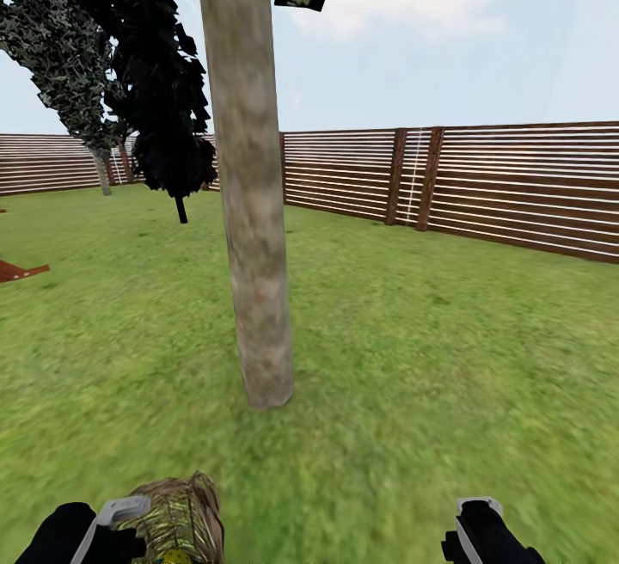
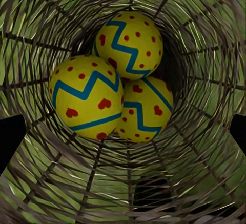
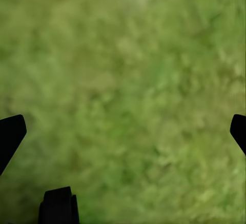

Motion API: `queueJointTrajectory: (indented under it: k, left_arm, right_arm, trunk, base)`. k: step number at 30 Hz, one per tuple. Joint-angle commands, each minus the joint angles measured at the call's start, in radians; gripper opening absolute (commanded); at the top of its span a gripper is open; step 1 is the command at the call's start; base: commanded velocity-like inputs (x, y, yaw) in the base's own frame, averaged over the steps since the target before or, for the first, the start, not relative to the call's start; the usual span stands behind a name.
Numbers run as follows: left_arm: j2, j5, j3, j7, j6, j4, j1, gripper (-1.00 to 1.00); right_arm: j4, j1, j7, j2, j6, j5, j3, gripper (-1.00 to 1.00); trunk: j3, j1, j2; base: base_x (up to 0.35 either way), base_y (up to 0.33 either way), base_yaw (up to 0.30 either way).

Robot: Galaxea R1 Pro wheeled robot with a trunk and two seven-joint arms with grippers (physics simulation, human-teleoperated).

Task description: Take the three Easter eggs out of the wicker basket on the lawn in the garden, then place them on the lawn next to a single tree (choose any tree) so that all three eggs are next to the same tree and none are left in the basket.

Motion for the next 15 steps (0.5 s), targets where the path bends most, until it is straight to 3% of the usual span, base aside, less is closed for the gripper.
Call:
queueJointTrajectory:
  k: [1,15]
  left_arm:
    - [0.0,-0.01,0.003,-0.009,0.003,-0.001,-0.001,1.0]
    - [-0.001,-0.01,0.004,-0.009,0.003,0.0,-0.001,1.0]
  right_arm:
    - [-0.001,0.0,0.004,0.001,0.005,0.01,-0.003,1.0]
    - [-0.003,-0.001,0.004,-0.008,0.004,0.01,-0.005,1.0]
  trunk:
    - [-0.004,0.004,-0.008]
    - [-0.048,0.057,-0.106]
  base:
    - [0.0,0.0,0.0]
    - [0.0,0.0,0.0]
